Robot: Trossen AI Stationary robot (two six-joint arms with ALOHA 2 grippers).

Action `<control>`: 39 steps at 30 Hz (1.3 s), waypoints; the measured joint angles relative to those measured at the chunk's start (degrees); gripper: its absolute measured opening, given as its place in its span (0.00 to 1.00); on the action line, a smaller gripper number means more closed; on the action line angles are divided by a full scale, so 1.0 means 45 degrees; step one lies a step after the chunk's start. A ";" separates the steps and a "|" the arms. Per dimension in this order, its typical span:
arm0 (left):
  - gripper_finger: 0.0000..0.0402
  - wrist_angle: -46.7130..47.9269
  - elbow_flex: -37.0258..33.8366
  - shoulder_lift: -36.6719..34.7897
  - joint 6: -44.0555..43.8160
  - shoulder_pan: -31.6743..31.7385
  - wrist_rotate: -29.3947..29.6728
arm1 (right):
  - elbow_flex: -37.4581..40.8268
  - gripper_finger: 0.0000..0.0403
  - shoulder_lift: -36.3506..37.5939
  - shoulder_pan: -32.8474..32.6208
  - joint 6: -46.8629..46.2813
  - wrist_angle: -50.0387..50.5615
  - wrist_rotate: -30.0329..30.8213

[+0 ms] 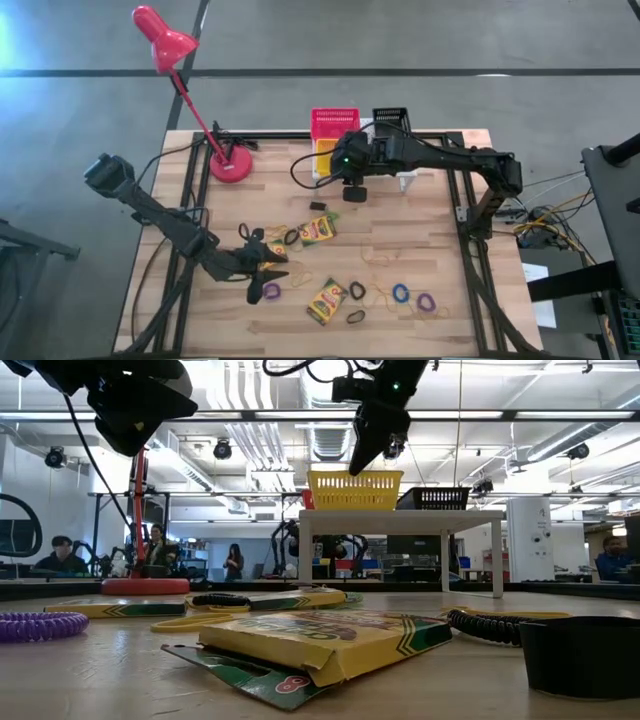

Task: Pick & Place Office Desk Supplies
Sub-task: Put the yellow bin on the shelf, then put the yellow rubber band into the black bin on the shelf

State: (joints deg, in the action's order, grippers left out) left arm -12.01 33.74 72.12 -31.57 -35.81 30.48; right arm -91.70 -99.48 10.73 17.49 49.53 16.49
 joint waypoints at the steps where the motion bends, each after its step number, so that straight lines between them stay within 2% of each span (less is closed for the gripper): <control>1: 0.42 0.0000 0.0000 0.0000 0.0000 0.0000 0.0000 | 0.0000 0.36 0.0004 -0.0042 0.0120 -0.0031 0.0010; 10: 0.42 -0.0005 0.0000 0.0000 -0.0062 -0.0005 -0.0002 | -0.0337 0.33 0.0494 -0.0986 0.0233 -0.0061 0.0051; 15: 0.42 -0.0044 0.0000 0.0000 -0.0102 -0.0034 0.0000 | -0.0581 0.30 0.1503 -0.2355 -0.1495 -0.0095 0.0093; 19: 0.42 -0.0052 -0.0005 0.0000 -0.0102 -0.0086 0.0000 | 0.0057 0.29 0.2212 -0.4030 -0.3524 -0.0170 0.0068; 23: 0.42 -0.0049 -0.0005 0.0000 -0.0102 -0.0117 -0.0002 | 0.1768 0.27 0.2511 -0.5977 -0.5524 -0.0198 0.0051; 26: 0.42 -0.0067 -0.0047 0.0000 -0.0102 -0.0117 0.0000 | 0.3469 0.26 0.2590 -0.7243 -0.7804 -0.0361 0.0039; 30: 0.42 -0.0087 -0.0078 0.0000 -0.0117 -0.0117 0.0102 | 0.5822 0.24 0.2486 -0.8520 -1.0588 -0.1677 0.0219; 34: 0.42 -0.0078 -0.0087 -0.0002 -0.0384 -0.0115 0.0105 | 0.7809 0.27 0.2194 -0.8839 -1.2722 -0.3946 0.1061; 39: 0.42 -0.0044 -0.0097 0.0000 -0.0432 -0.0102 0.0123 | 0.9887 0.37 0.1893 -0.8679 -1.2739 -0.7225 0.1932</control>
State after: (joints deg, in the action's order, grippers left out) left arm -12.21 33.30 72.12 -33.52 -36.27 31.03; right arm -47.21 -90.96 -28.33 -39.83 17.02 25.18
